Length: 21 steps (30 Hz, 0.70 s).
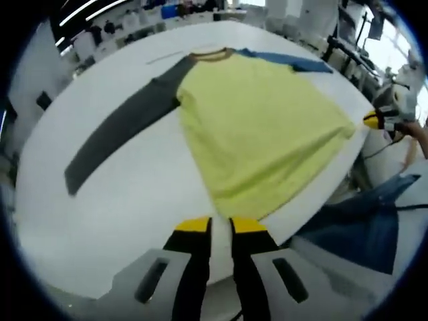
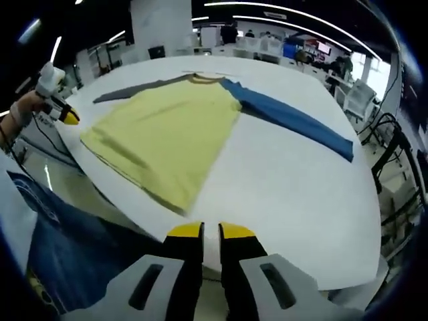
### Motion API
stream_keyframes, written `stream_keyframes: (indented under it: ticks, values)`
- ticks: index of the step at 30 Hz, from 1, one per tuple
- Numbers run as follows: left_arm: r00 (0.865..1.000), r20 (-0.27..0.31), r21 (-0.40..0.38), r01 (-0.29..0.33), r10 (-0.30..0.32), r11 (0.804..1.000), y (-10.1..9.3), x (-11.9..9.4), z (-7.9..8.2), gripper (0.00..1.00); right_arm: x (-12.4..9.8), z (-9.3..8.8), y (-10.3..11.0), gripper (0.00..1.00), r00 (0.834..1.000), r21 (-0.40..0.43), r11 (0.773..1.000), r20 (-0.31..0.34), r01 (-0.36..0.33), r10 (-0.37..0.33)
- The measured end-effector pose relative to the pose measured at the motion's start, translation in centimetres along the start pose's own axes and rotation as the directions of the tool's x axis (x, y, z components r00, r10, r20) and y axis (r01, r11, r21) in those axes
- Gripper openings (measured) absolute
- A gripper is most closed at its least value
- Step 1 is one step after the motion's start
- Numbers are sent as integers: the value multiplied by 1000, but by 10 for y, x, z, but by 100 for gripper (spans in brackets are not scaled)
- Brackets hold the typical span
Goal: Fold the garment on the visible template until the final outline fits inside the template.
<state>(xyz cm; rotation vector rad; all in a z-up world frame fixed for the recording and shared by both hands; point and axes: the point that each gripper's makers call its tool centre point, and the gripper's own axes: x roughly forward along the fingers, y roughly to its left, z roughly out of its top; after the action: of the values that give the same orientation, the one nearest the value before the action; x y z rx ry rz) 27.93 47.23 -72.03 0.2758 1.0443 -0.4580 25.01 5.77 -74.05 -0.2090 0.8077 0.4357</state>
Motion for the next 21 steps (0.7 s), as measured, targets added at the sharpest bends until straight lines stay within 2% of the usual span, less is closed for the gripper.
stream_keyframes:
  ticks: [6,10,12,16,18,21]
  values:
    - [999,45,-1,6,-6,1000,-5,-13,2,10,-8,5,5,15,1000,-3,1000,27,3,-3]
    - [998,68,-7,1,-1,1000,-8,-17,3,19,-13,6,6,21,999,-11,1000,38,12,-11]
    - [998,67,-2,5,-5,1000,-9,-17,1,19,-16,6,7,24,999,-14,1000,45,15,-15]
    - [995,95,4,11,-11,1000,-14,-23,1,22,-20,6,9,34,998,-20,1000,54,23,-22]
    - [992,128,1,3,-3,1000,-14,-26,3,23,-22,6,10,38,998,-30,999,60,29,-27]
    - [992,128,-6,2,-2,1000,-16,-29,-1,29,-24,7,12,43,997,-40,999,66,29,-27]
